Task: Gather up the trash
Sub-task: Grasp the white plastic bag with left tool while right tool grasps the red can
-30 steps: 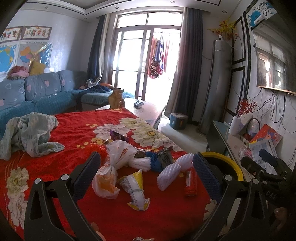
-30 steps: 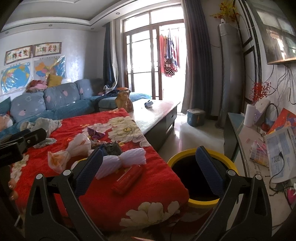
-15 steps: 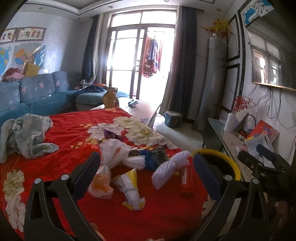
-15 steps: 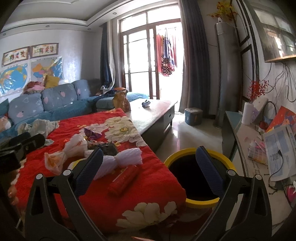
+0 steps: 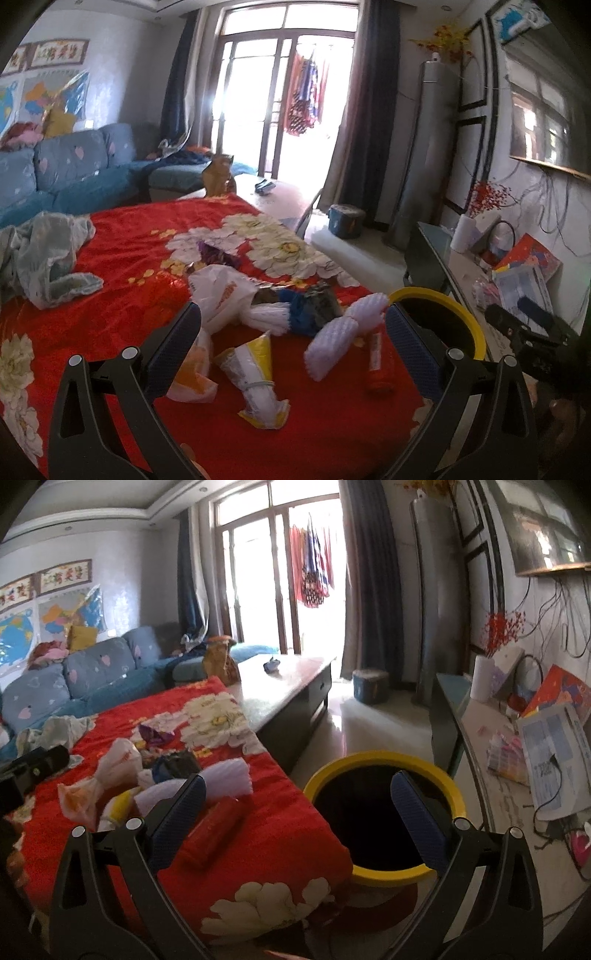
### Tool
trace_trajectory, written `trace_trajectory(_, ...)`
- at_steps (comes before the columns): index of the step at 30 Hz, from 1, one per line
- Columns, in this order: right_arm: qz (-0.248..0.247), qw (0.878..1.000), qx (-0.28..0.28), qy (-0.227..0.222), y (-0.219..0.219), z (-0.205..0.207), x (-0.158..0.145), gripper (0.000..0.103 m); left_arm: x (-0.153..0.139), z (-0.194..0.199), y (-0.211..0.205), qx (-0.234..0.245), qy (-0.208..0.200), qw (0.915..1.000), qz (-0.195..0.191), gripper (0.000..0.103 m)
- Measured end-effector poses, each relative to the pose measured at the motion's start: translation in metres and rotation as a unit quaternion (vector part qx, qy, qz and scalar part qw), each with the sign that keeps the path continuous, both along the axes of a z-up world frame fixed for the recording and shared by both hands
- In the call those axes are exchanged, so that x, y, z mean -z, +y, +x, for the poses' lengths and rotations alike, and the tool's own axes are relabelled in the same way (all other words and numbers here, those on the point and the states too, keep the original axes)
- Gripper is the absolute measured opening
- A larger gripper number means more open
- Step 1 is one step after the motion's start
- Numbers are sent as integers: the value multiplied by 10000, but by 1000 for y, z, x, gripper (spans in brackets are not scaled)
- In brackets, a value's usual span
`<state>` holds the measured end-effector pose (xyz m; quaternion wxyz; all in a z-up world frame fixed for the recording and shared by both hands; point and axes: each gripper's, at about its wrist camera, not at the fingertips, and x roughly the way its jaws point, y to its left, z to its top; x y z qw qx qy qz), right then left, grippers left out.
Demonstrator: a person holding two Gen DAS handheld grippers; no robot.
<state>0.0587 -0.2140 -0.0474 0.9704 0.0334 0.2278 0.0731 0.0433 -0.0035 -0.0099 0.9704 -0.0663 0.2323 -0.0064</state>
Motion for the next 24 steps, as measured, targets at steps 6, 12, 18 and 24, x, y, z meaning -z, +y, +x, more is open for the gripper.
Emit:
trace_trajectory(6,-50,9993,-149,331,17,23,13,92,4,7,30,-325,68,9994,-103,97)
trace_trajectory(12,-63,9970,-389,673,42,41,27,92,11,13,61,-620,174,9978,-164,97)
trace_trajectory(18,-193,9927,-604,1026,66,55,44,92,30,26,84,-636,535,9964,-190,97)
trace_trajectory(24,-176,9871,-687,1438,76,70,62,92,54,40,87,-605,1076,9923,-62,96)
